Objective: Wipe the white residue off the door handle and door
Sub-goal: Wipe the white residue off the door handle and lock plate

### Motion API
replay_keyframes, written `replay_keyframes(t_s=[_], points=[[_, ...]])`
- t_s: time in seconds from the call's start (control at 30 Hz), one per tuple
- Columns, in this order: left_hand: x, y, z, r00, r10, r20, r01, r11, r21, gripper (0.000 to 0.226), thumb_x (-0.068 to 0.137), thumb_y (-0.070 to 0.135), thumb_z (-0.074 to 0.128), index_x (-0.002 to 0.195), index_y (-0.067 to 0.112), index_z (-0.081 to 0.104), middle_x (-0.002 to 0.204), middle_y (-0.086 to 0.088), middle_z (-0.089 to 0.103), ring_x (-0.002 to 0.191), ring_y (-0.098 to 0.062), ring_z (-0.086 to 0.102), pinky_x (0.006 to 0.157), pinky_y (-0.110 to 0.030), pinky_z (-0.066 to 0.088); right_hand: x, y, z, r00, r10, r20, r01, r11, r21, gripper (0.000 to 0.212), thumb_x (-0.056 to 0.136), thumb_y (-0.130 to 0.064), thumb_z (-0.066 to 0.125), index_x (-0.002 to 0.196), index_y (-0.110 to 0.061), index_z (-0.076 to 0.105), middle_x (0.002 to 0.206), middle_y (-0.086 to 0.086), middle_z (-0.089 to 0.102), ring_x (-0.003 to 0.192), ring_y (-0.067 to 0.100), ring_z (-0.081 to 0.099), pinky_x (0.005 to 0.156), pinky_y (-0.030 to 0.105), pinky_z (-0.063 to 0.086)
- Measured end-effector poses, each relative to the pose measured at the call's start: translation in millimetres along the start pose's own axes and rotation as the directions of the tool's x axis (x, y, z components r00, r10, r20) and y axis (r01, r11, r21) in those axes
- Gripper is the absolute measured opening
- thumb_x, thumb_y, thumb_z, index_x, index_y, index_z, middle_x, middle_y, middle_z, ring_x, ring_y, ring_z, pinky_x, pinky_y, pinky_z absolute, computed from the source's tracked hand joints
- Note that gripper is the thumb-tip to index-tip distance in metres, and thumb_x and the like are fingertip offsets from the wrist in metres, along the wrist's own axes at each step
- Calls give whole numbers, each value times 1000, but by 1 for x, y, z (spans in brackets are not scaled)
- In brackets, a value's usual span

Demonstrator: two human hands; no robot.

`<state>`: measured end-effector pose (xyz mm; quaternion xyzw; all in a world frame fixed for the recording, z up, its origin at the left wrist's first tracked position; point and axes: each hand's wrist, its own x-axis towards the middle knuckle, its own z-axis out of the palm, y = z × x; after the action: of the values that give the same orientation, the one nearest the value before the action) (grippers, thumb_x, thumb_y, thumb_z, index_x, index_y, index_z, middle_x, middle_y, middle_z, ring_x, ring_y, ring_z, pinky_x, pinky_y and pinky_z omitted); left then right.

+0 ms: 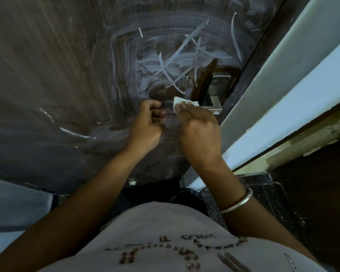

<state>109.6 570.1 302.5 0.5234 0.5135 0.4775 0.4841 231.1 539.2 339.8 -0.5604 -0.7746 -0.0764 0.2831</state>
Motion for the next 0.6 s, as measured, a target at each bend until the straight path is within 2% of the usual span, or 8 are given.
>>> replay_keyframes(t_s=[0.13,0.23,0.37,0.43,0.53,0.6], points=[[1,0,-3,1000,4,8,-4,1000,-4,49,74,-16,49,101,23,42,94,-2,55,91,-16,58,70,-24,45,3,-1,0,995,-86,54,89,994,-64,24,75,1,59,95,4,71,96,21,71,90,36,68,79,44,55],[0,-1,-5,1000,18,-3,-18,1000,-17,51,74,-17,48,94,30,43,93,-2,55,91,-16,58,69,-23,45,6,4,-4,972,-217,92,232,947,-221,24,82,-3,50,94,0,71,95,18,71,88,34,67,78,41,53],[-2,-2,-3,1000,25,-19,-26,999,-28,52,74,-18,49,93,30,43,90,0,54,85,-10,57,71,-20,46,8,0,-4,926,-334,177,378,831,-409,28,81,-7,44,76,-8,71,85,10,71,74,27,63,62,35,48],[-2,-2,-3,999,28,-25,-28,999,-31,51,75,-16,51,93,30,42,87,3,54,81,-6,56,71,-20,45,9,-4,-2,899,-380,219,439,784,-439,29,78,-9,42,67,-11,69,75,6,68,70,24,61,56,32,45],[0,-2,-4,1000,19,-14,-19,1000,-17,49,74,-14,52,96,28,41,87,5,54,81,-7,56,68,-25,47,6,-6,5,860,-433,269,510,719,-472,32,77,-13,40,62,-16,68,67,1,64,71,20,61,57,30,44],[0,-3,-5,1000,16,-10,-17,1000,-25,50,74,-14,52,96,30,42,88,6,55,80,-4,56,65,-20,49,7,-6,5,859,-445,255,512,719,-470,32,75,-12,39,58,-16,67,63,0,62,69,20,61,56,29,44]])
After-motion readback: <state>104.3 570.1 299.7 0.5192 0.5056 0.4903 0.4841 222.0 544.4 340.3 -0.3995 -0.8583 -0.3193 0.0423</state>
